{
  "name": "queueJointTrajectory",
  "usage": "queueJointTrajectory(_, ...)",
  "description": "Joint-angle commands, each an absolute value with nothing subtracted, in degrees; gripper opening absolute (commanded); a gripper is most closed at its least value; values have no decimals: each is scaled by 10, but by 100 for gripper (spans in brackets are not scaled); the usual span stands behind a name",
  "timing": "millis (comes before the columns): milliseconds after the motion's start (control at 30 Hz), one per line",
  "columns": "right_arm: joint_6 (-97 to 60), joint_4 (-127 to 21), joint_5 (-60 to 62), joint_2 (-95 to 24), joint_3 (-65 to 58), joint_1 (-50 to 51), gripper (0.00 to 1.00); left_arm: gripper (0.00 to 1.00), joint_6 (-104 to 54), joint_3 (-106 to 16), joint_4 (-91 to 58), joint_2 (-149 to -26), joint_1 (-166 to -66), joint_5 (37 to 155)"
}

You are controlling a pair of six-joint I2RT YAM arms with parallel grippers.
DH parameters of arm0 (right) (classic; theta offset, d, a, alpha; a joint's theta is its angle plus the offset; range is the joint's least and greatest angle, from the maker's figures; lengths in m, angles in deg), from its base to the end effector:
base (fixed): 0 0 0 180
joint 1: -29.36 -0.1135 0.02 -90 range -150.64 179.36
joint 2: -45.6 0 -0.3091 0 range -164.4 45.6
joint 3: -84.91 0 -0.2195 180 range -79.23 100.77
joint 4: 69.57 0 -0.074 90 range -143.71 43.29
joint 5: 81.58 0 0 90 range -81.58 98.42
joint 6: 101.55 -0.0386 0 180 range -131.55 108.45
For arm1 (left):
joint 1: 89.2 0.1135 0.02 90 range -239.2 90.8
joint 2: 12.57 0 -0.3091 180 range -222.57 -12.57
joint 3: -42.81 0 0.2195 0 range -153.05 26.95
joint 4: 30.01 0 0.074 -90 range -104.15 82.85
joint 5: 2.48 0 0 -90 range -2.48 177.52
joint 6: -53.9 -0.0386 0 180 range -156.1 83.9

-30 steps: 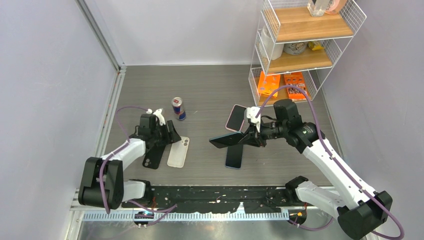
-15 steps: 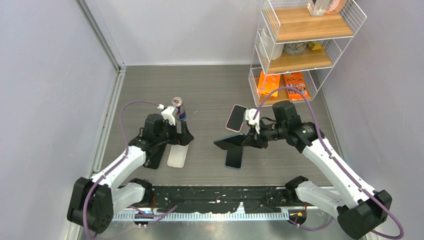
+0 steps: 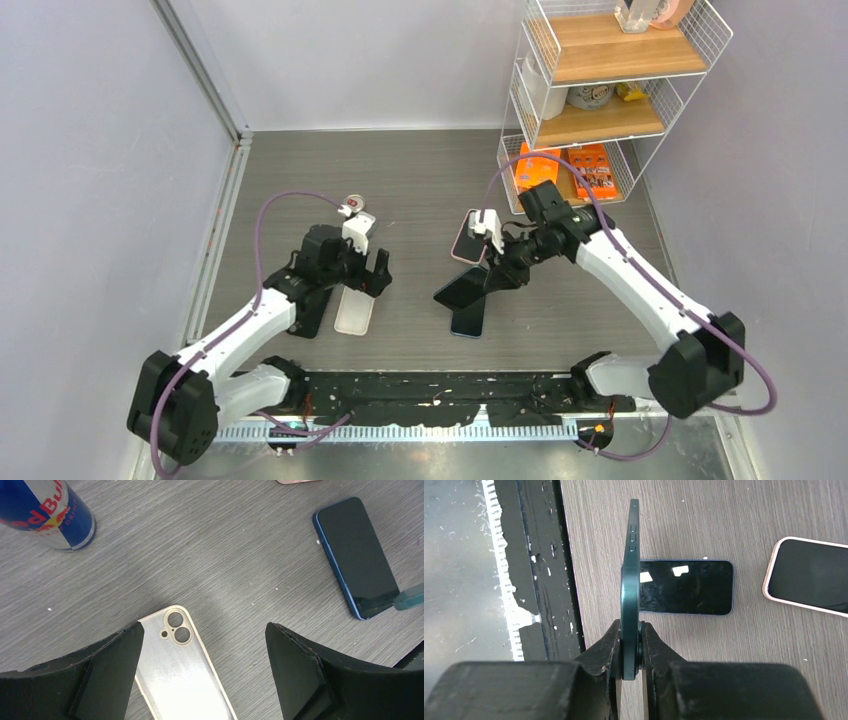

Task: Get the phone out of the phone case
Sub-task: Place the phone case at the center of the board, then place the phone at the center of the board.

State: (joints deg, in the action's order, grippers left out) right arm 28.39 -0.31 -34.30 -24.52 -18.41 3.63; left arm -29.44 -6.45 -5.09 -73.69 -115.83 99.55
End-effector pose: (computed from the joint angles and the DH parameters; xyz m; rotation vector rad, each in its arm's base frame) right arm 0.1507 0.1017 0.3383 -1.5234 1.9317 0.8769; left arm 0.1529 -0.0856 0.2721 0.5070 2.1947 -0.5499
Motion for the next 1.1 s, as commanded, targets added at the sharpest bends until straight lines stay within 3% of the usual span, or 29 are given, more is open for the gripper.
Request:
queueJointTrajectory(0, 328, 58, -375, -302, -104, 37, 5, 95, -344, -81, -45, -702, -1161, 990)
queueJointTrajectory(500, 392, 179, -363, -576, 64, -35, 5, 96, -413, -79, -6, -607, -1161, 968)
queueJointTrajectory(967, 407, 222, -344, -726, 158, -72, 5, 96, -421, -77, 0, -586, -1152, 980)
queueJointTrajectory(1067, 393, 207, -323, -747, 168, -72, 12, 96, -420, -77, -1, -585, -1151, 985)
